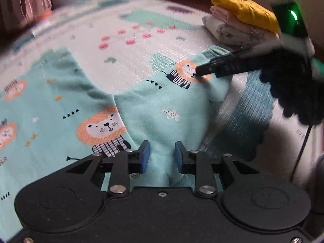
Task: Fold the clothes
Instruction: 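Release the hem and reposition both grippers over the flattened shirt, then grasp the mint-green shirt fabric at its fold with the right gripper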
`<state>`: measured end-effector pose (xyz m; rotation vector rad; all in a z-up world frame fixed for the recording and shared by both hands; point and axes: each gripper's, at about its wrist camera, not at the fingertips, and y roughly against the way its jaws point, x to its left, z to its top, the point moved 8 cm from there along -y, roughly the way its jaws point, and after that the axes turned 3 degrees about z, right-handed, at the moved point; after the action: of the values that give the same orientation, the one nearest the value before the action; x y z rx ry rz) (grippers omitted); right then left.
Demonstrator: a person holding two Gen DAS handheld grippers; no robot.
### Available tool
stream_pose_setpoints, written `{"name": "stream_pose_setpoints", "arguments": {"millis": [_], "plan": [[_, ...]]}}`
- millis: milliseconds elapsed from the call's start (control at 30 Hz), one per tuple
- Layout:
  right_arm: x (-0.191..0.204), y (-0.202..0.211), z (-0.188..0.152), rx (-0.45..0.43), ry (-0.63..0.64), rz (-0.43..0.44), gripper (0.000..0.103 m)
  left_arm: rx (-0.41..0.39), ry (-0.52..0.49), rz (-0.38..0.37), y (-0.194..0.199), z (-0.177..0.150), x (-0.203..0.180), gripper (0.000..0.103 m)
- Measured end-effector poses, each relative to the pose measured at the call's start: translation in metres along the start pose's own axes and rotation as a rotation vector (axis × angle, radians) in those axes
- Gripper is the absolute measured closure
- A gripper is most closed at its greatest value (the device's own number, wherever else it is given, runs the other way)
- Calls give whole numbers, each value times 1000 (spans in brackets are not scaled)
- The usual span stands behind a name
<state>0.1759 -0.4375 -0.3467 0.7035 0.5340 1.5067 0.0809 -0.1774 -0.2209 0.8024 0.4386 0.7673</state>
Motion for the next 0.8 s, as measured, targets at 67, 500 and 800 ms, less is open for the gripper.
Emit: {"name": "stream_pose_setpoints", "arguments": {"millis": [67, 500, 800], "plan": [[-5, 3, 5, -4, -44, -29, 61, -58, 56, 4, 4, 19, 20, 78], [89, 41, -62, 326, -701, 540, 48, 129, 274, -99, -32, 65, 127, 78], [113, 19, -50, 295, -846, 587, 39, 436, -124, -159, -20, 35, 127, 75]]}}
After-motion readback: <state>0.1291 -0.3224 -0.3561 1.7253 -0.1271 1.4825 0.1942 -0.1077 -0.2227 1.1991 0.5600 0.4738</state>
